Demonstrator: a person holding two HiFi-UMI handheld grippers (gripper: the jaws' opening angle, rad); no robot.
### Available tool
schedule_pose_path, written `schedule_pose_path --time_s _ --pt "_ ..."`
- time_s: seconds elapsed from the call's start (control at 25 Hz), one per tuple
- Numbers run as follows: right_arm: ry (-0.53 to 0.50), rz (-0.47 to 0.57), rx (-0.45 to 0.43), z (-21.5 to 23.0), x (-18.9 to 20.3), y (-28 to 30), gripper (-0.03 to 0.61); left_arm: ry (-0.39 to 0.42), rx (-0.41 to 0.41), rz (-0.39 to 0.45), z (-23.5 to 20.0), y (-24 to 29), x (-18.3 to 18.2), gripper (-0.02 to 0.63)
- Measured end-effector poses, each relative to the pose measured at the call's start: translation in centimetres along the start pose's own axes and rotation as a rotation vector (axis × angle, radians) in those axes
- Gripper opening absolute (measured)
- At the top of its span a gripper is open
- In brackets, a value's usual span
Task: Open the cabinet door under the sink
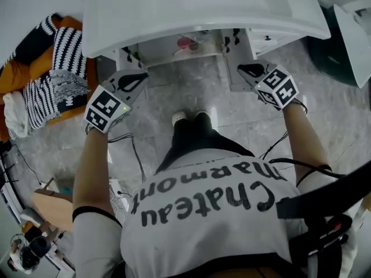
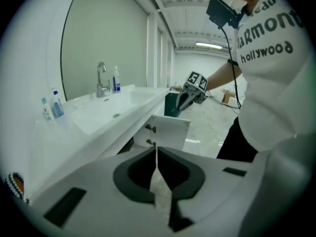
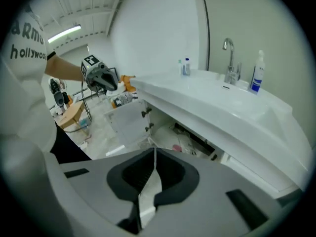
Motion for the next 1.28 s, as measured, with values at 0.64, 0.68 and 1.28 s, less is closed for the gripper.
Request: schedule_pose_path --time_s 0.64,0.68,1.28 --pt "0.011 0.566 -0.203 -13.0 -16.6 -8.9 0.015 -0.089 -0.068 0.512 3.6 -6.1 -19.3 0.015" --pt "0.006 0.581 -0.211 -13.6 -17.0 -9.3 0.015 -0.095 -0.072 0.534 3.8 -6.4 -19.8 0.015" --pt "0.062 0.537 -0.169 -14.8 -14.9 -9.5 0.012 -0.040 -0.075 0.434 6.4 -6.5 -17.4 0.015"
Point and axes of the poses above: the fingertips, and each gripper's own axes: y forward along the fingers, z to its right, x out of its underside, the point moved 7 cm from there along -y, backward along the fingers, and after that the axes turned 11 degrees about y, right-handed, at the moved point
